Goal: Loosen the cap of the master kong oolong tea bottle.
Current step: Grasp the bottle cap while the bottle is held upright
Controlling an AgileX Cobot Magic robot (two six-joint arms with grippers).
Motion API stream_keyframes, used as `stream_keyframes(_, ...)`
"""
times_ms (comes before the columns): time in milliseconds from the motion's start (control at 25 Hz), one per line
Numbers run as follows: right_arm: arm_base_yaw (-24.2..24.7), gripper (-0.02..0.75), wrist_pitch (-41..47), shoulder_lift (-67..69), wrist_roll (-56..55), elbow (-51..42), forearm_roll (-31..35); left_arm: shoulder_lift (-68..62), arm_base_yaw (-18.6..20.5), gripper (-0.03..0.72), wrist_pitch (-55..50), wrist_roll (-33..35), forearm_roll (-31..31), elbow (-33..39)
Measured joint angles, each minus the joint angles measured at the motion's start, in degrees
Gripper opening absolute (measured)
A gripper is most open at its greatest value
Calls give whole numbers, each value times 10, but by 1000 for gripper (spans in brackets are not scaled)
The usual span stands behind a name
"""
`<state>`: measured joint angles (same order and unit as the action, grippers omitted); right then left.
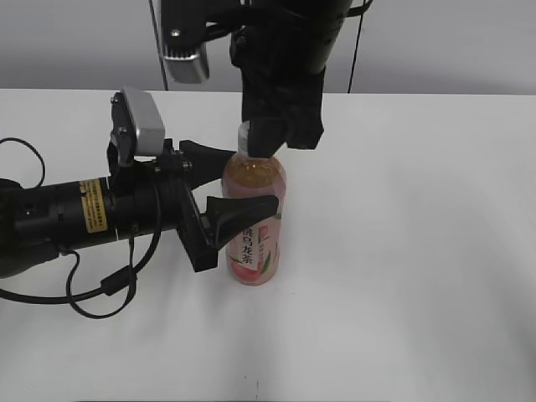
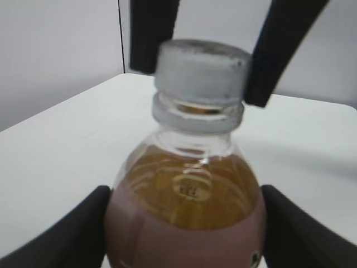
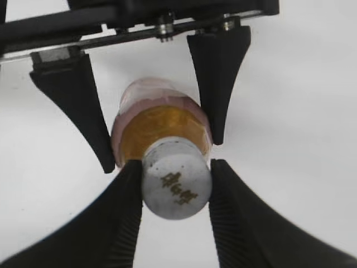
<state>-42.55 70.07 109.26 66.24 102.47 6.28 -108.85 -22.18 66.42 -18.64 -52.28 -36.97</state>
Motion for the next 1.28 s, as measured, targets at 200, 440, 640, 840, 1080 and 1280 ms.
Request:
stream_keyframes(200,0,280,0,0,105,0,0,0,0,473,0,1,-1,0)
stream_keyframes(440,0,280,0,-1,218,0,-1,0,-1,473,0,2,-1,0)
stream_keyframes(640,0,280,0,-1,288,0,0,0,-1,473,0,2,-1,0)
stream_keyframes(840,0,280,0,-1,344,0,1,0,-1,473,0,2,-1,0)
stream_keyframes(1080,0,280,-1,-1,441,0,6,0,-1,473,0,2,-1,0)
stream_keyframes(1280,1,280,-2,-1,506,0,9,0,-1,473,0,2,-1,0)
